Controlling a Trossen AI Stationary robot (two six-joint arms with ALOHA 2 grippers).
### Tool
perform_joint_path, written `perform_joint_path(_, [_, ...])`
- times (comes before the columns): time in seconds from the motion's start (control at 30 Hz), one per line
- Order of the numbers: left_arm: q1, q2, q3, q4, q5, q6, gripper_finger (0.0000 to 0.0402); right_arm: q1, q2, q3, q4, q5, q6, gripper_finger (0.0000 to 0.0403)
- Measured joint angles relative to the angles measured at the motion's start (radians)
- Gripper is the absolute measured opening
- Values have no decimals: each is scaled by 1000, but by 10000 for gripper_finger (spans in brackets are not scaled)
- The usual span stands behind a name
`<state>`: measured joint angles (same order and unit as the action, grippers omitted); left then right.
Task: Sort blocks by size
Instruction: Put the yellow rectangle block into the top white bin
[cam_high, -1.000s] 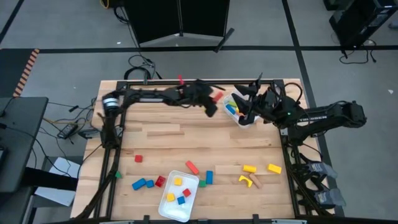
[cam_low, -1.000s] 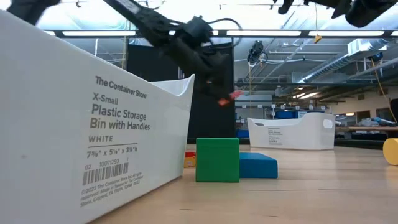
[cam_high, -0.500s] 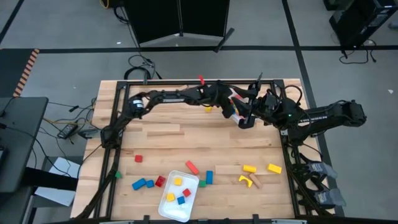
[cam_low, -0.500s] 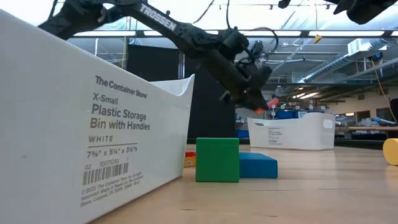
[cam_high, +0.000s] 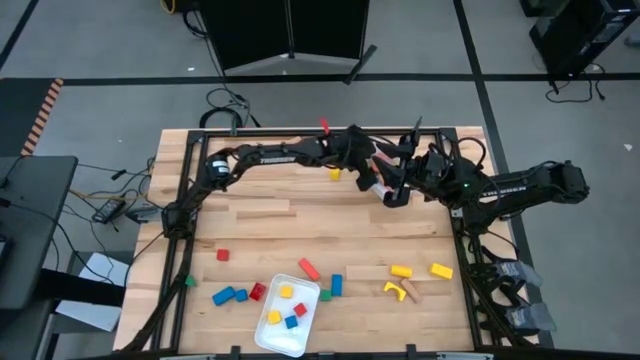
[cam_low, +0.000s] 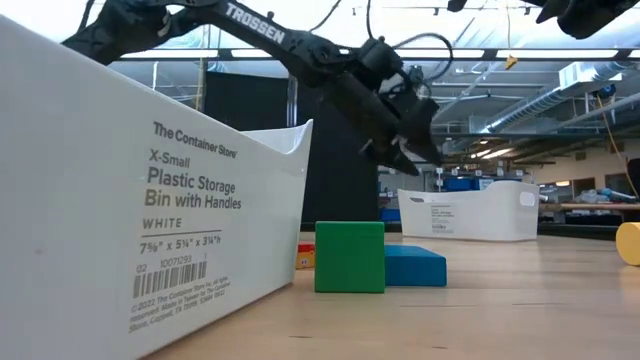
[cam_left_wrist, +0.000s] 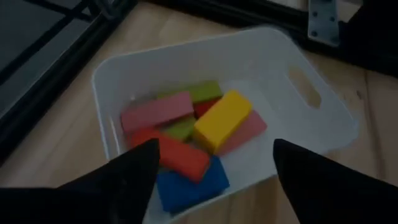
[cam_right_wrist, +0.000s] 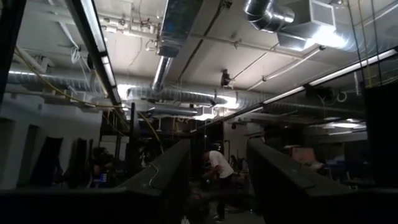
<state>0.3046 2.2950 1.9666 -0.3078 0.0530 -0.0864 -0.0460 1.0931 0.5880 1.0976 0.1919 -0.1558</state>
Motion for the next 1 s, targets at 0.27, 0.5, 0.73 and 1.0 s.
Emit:
perform_joint_path(0.27, [20, -186, -225, 65, -17, 2, 305, 33, 0, 0, -51, -37, -2, 165])
perform_joint_path(0.5, [64, -521, -681, 287, -49, -73, 251, 43, 0, 0, -237, -35, 45, 166])
perform_joint_path(0.73, [73, -930, -1051, 313, -197, -121, 230, 38, 0, 0, -494, 163, 153, 164])
perform_joint_path(1.0, [73, -1285, -1322, 316, -219, -228, 229, 37, 2, 0, -864, 167, 400, 178])
